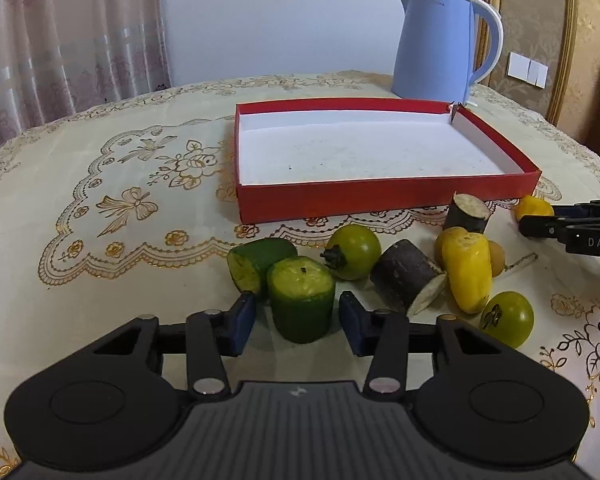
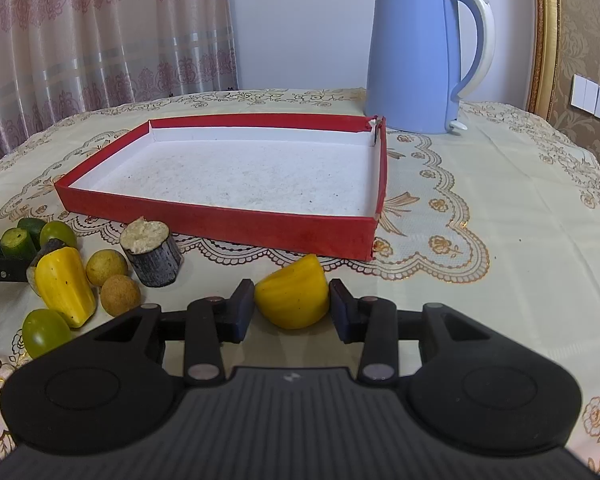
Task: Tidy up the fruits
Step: 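Grasp the green cucumber piece with the left gripper while the right gripper holds the yellow pepper, then carry the cucumber into the red tray and open the left gripper while the right carries the pepper over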
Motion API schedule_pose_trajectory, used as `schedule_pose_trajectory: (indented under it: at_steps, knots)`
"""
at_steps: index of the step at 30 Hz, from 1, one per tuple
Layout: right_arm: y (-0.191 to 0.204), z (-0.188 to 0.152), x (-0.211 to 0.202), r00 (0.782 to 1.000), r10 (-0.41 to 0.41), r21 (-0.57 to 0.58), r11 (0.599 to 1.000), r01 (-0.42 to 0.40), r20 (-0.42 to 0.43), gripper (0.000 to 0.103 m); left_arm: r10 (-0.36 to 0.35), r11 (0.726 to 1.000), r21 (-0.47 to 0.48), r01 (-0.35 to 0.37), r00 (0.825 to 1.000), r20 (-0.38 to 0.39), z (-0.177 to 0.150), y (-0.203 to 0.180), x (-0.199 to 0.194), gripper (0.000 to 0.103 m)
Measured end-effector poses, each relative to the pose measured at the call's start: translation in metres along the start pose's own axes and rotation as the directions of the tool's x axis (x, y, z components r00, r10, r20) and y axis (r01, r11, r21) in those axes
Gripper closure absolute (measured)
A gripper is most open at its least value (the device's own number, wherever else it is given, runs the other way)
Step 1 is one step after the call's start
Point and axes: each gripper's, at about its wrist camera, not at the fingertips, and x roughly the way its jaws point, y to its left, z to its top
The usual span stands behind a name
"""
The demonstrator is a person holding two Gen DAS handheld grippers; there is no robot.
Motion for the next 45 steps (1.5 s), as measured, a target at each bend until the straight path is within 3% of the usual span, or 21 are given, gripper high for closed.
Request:
schedule_pose_trajectory:
  at_steps: [6,18,29,37,41,45]
  knots:
    - [0.0,0.0,0.0,1.0,0.001,0.001,1.0,-0.001,0.0,0.065,-0.007,1.0,-0.006,0.007,1.0,0.014,0.001,-0.002,-0.002,0.071]
    - [0.0,0.001,0.0,1.0,0.001,0.001,1.0,-0.001,-0.001,0.065,-0.002,1.0,-0.004,0.003,0.998,0.07,0.009,0.005,-0.019,0.071]
    - [0.0,0.001,0.0,1.0,0.002,0.0,1.0,-0.002,-0.002,0.064,-0.025,0.997,0.072,0.01,0.978,0.207,0.075,-0.008,-0.028,0.071]
    - [0.004,0.001,0.0,1.0,-0.009,-0.024,1.0,0.009,-0.006,0.063,-0.025,1.0,0.024,0.021,0.985,0.171,0.127,-0.016,0.037,0.071]
    - [0.006,0.002,0.001,1.0,-0.015,-0.041,0.999,0.014,-0.01,0.06,-0.004,1.0,-0.015,0.007,0.988,0.156,0.134,-0.02,0.068,0.071]
    - [0.007,0.001,0.002,1.0,-0.019,-0.043,0.999,0.018,-0.009,0.061,0.012,1.0,0.005,-0.012,0.994,0.105,0.133,-0.024,0.095,0.071]
